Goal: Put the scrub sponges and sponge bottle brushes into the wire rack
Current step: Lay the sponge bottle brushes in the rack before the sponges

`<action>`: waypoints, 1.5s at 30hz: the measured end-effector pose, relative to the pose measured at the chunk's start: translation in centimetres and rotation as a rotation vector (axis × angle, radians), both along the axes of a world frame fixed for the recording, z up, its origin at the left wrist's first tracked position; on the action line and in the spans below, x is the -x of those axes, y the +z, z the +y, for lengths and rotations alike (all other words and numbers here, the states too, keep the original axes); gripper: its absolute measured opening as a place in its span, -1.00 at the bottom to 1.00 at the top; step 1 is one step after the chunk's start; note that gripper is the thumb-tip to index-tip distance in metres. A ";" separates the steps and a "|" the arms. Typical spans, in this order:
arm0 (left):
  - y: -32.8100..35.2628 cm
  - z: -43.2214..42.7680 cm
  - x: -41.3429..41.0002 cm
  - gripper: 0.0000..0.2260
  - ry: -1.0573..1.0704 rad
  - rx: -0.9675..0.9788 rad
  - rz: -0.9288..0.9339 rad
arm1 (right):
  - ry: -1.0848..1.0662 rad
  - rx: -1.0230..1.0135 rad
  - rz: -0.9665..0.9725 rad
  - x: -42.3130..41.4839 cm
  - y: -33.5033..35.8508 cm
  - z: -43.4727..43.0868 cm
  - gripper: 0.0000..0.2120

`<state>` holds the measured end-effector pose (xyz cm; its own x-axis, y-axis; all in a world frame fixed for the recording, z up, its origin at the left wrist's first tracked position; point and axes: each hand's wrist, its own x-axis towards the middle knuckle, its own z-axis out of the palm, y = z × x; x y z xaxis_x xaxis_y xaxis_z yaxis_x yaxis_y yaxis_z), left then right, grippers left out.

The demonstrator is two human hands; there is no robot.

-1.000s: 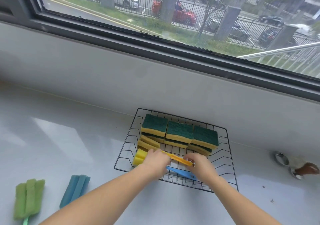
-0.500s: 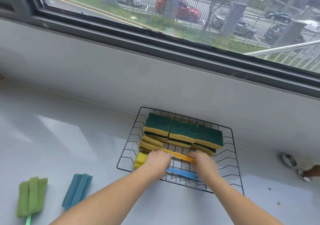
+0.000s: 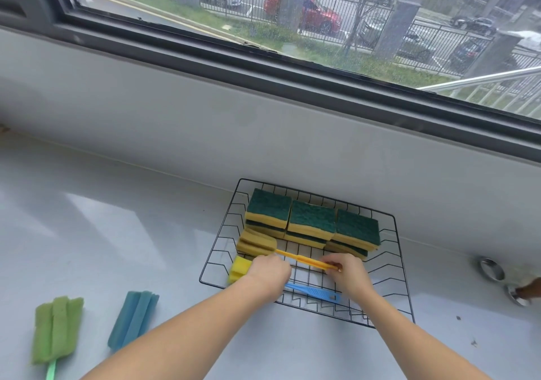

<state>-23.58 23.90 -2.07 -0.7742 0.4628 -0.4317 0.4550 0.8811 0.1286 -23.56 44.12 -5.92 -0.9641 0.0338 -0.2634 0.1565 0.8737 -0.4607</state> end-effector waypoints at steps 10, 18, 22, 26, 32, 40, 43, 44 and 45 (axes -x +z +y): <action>0.4 0.1 -0.1 -0.76 -0.017 0.004 -0.004 | 0.038 0.133 -0.119 0.2 0.8 0.8 -0.79; 0.5 0.0 -0.2 -0.79 -0.050 0.006 0.011 | 0.187 -0.161 -0.027 0.2 0.5 -0.5 -0.80; 0.7 -0.1 -0.3 -0.80 -0.064 0.013 -0.002 | 0.187 -0.216 -0.001 0.1 0.2 -1.0 -0.76; 1.1 -0.4 -0.3 -0.77 -0.014 -0.020 -0.019 | 0.167 -0.197 -0.002 -0.3 0.8 -1.4 -0.72; 3.9 -4.1 -3.8 -0.65 0.189 -0.431 0.090 | 0.172 -0.099 0.167 -3.0 4.9 -4.2 -0.66; 5.5 -17.6 -15.5 -0.77 0.523 -0.675 0.206 | 0.485 0.054 0.396 -10.7 10.1 -15.7 -0.80; 4.9 -21.0 -19.3 -0.81 0.667 -0.695 0.194 | 0.566 0.095 0.228 -14.4 7.6 -21.0 -0.83; 4.6 -21.9 -20.3 -0.83 0.727 -0.707 0.196 | 0.557 0.126 0.148 -15.5 6.5 -22.5 -0.85; 4.2 -22.9 -21.2 -0.86 0.796 -0.712 0.192 | 0.529 0.159 0.070 -16.4 5.4 -24.0 -0.86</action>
